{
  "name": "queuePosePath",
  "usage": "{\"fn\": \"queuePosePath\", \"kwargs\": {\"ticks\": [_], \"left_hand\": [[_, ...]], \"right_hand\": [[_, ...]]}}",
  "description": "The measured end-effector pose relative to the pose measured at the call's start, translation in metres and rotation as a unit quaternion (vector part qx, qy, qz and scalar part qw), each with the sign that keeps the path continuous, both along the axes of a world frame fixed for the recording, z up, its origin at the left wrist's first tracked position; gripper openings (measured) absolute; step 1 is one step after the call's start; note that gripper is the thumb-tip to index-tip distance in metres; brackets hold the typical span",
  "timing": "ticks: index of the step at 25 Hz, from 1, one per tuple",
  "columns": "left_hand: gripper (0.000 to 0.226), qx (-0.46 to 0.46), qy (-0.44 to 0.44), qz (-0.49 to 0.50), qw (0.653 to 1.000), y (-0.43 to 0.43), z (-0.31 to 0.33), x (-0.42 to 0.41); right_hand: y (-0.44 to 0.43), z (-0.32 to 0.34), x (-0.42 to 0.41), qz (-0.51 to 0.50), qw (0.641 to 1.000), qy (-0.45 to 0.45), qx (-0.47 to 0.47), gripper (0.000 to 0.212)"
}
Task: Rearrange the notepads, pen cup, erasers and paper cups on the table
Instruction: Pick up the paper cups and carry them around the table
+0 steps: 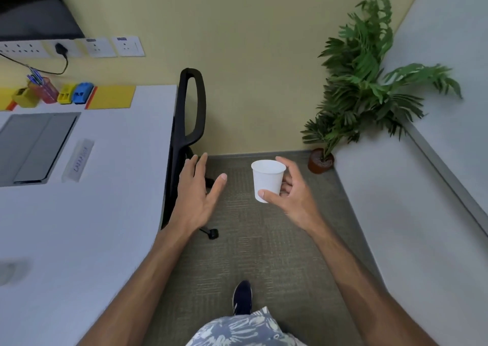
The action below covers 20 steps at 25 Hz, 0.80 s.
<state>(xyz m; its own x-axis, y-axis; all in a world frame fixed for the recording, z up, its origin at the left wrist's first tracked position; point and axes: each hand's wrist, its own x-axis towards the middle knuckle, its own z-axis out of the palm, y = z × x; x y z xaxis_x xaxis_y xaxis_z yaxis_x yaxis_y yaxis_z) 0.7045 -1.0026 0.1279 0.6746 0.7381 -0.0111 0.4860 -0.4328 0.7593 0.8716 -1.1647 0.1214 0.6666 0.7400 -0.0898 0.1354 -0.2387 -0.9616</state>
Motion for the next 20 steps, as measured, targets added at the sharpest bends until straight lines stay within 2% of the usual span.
{"fn": "queuePosePath", "kwargs": {"ticks": [6, 10, 12, 15, 17, 20], "left_hand": [[0.071, 0.022, -0.009, 0.044, 0.999, 0.048, 0.01, 0.046], [0.07, 0.022, -0.014, 0.146, 0.989, 0.103, 0.015, 0.083], [0.071, 0.023, -0.003, 0.165, 0.986, 0.116, 0.017, 0.095], [0.072, 0.017, -0.01, 0.26, 0.965, 0.149, 0.02, 0.133], [0.071, 0.021, -0.001, 0.278, 0.96, 0.155, 0.022, 0.141], [0.07, 0.027, 0.002, 0.362, 0.932, 0.177, 0.029, 0.168]], "right_hand": [[0.071, 0.012, 0.069, 0.034, 0.999, -0.023, 0.005, 0.082], [0.162, 0.018, 0.127, 0.123, 0.992, -0.032, 0.016, 0.081], [0.191, 0.019, 0.145, 0.146, 0.988, -0.049, 0.027, 0.08], [0.262, 0.023, 0.194, 0.24, 0.969, -0.06, 0.021, 0.08], [0.287, 0.026, 0.204, 0.262, 0.963, -0.058, 0.03, 0.08], [0.34, 0.033, 0.231, 0.344, 0.936, -0.06, 0.033, 0.079]]}}
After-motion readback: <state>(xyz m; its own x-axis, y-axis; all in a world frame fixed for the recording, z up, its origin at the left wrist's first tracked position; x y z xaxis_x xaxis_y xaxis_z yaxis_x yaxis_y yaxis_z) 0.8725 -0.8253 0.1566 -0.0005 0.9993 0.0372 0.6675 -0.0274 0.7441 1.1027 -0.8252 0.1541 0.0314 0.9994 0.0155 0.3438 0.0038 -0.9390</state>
